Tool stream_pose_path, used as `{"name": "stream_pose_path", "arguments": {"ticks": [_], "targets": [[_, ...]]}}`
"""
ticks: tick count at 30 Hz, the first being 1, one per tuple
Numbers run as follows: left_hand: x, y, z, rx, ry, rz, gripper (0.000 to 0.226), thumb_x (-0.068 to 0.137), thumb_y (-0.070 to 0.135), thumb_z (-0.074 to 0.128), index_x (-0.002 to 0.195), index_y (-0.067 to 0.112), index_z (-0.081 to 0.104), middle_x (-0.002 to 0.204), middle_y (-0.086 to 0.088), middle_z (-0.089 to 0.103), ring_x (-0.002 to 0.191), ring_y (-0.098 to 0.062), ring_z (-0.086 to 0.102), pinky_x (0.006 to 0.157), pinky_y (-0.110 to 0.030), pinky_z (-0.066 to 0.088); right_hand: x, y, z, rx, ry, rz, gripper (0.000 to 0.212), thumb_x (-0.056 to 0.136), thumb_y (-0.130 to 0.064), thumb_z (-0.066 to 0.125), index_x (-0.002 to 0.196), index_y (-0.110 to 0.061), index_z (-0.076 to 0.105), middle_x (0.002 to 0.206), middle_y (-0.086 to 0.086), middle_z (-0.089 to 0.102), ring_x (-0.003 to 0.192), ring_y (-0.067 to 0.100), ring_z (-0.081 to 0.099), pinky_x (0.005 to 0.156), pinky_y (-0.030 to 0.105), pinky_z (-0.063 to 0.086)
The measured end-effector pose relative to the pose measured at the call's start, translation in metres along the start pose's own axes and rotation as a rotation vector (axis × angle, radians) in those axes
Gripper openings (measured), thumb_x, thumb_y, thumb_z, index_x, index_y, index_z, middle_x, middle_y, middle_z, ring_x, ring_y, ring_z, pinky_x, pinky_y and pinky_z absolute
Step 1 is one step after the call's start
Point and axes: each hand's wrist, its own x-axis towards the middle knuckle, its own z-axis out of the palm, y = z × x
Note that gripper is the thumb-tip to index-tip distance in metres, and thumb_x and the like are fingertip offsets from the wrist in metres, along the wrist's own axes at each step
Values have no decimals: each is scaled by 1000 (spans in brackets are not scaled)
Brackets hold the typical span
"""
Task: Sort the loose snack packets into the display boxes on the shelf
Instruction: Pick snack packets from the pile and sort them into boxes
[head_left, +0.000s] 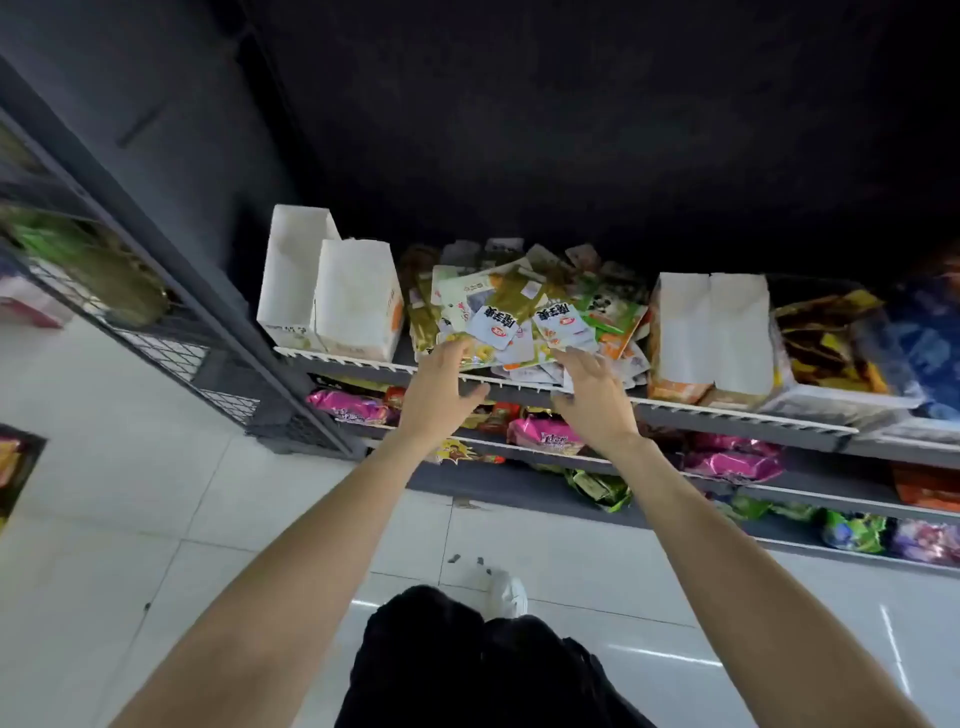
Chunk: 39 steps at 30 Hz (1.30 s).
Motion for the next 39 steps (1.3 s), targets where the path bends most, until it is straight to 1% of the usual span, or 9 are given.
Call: {"name": "stream_pose_path", "arguments": {"ticks": [6, 12, 15, 18, 21, 25, 31, 35, 39], "targets": [[46, -22, 31, 202, -122, -63, 84, 83, 55, 60, 149, 23, 17, 155, -13, 15, 143, -30, 16, 115, -44, 21, 56, 1, 13, -175, -161, -61, 66, 95, -31, 52, 150, -35, 16, 160, 1, 1, 146, 27, -3, 117, 48, 10], [82, -43, 50, 499, -279, 178, 88, 88, 56, 51, 151, 20, 2, 159, -4, 1, 146, -24, 2, 118, -43, 12, 79, 12, 29, -252, -267, -5, 63, 97, -34, 46, 150, -39, 12, 160, 0, -5, 146, 27, -5, 117, 48, 12], [83, -48, 55, 535, -215, 282, 70, 90, 41, 58, 148, 21, 24, 154, -3, 26, 139, -23, 30, 111, -40, 32, 78, 20, 34, -280, -263, -10, 61, 97, -33, 47, 149, -39, 16, 159, -3, -3, 146, 23, -4, 116, 46, 18], [84, -54, 54, 485, -26, 455, 51, 75, 31, 76, 122, 22, 60, 123, 1, 62, 104, -19, 63, 81, -35, 55, 80, 23, 34, -268, -211, -27, 56, 97, -32, 47, 147, -38, 24, 159, -3, 6, 146, 22, 3, 114, 46, 22], [85, -59, 52, 421, 61, 555, 34, 69, 24, 81, 101, 23, 71, 99, 6, 70, 87, -14, 66, 67, -29, 56, 80, 24, 33, -252, -187, -6, 51, 97, -32, 47, 145, -34, 32, 157, -5, 13, 144, 20, 8, 112, 48, 28], [77, -56, 49, 209, 47, 437, 11, 75, 27, 77, 86, 27, 75, 86, 12, 71, 84, -9, 64, 60, -22, 53, 81, 18, 32, -147, -151, 59, 56, 93, -28, 54, 145, -30, 32, 156, -6, 18, 145, 19, 10, 113, 47, 24], [73, -44, 40, -196, 55, 221, 17, 88, 30, 61, 94, 20, 73, 92, 9, 71, 76, -4, 62, 62, -26, 54, 84, 5, 30, -170, -67, -1, 70, 87, -30, 64, 146, -35, 28, 154, 10, 21, 141, 33, 18, 109, 51, 26], [84, -20, 9, -218, 266, 334, 25, 90, 31, 55, 98, 15, 73, 92, 3, 72, 79, -6, 67, 64, -27, 56, 100, -18, 8, 3, 309, -183, 35, 79, -22, 75, 113, -22, 69, 127, 7, 58, 121, 30, 49, 96, 47, 45], [90, 16, -46, -412, 395, 252, 31, 91, 26, 59, 120, 18, 60, 113, 1, 67, 102, -7, 63, 85, -26, 54, 107, -55, -32, 192, 501, -192, 10, 86, -17, 67, 90, -9, 73, 80, 4, 72, 69, 16, 65, 59, 27, 53]]}}
